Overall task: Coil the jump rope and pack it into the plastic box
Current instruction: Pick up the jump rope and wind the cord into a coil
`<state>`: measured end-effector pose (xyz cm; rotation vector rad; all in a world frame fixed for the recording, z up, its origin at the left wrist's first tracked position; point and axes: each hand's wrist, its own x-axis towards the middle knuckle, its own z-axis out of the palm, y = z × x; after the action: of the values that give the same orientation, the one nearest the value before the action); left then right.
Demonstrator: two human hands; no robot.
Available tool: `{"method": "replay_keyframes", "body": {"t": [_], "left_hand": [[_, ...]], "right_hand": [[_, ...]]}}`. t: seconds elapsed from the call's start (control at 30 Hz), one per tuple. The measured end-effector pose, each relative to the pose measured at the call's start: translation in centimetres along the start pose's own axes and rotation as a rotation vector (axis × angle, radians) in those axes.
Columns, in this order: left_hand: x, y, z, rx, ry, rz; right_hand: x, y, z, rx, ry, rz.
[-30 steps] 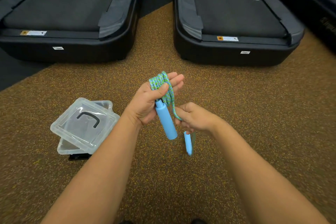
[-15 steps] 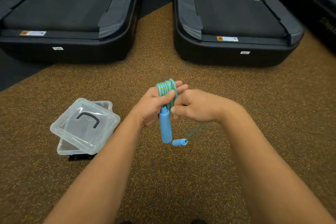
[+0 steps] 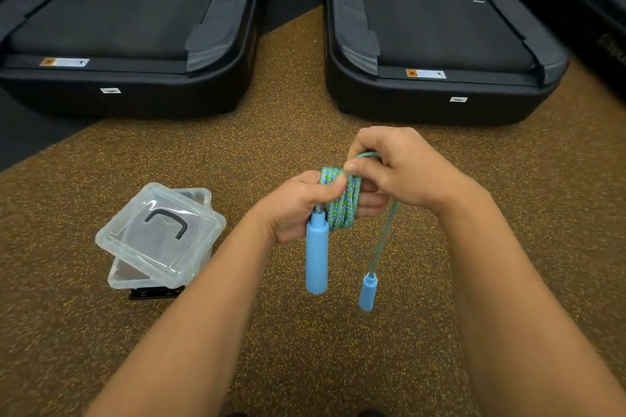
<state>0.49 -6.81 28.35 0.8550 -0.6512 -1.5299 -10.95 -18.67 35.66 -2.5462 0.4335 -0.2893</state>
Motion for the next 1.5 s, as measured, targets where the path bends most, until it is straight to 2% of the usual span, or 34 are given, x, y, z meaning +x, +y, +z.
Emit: {"method": "replay_keyframes", "body": {"t": [0.1, 0.3, 0.5, 0.67, 0.77, 0.97, 1.23, 1.5], "left_hand": [[-0.2, 0.1, 0.0, -0.006, -0.109, -0.016], [-0.5, 0.4, 0.6, -0.060, -0.216, -0.022], [-0.4, 0.9, 0.9, -0.150, -0.182, 0.063], [-0.3, 1.0, 0.5, -0.174, -0.164, 0.168], [-0.2, 1.1, 0.2, -0.173, -0.101, 0.229], [-0.3, 1.7, -1.0, -0.115, 0.036, 0.261], [0.0, 1.1, -1.1, -0.033, 0.133, 0.232], [0.1, 1.1, -1.2, 0.046, 0.187, 0.232]], "right_hand": [[0.2, 1.1, 0.6, 0.149, 0.041, 0.017], [0.1, 2.6, 3.0, 0.639, 0.082, 0.137], [-0.2, 3.1, 5.7, 1.045, -0.051, 0.339], [-0.7, 3.0, 7.6, 0.776, -0.006, 0.297], [-0.9, 2.9, 8.7, 0.789, -0.009, 0.359], [-1.3, 3.3, 9.3, 0.781, -0.206, 0.356], [-1.3, 2.2, 8.3, 0.707, -0.318, 0.350], [-0.6, 1.6, 6.6, 0.431, -0.422, 0.326]]}}
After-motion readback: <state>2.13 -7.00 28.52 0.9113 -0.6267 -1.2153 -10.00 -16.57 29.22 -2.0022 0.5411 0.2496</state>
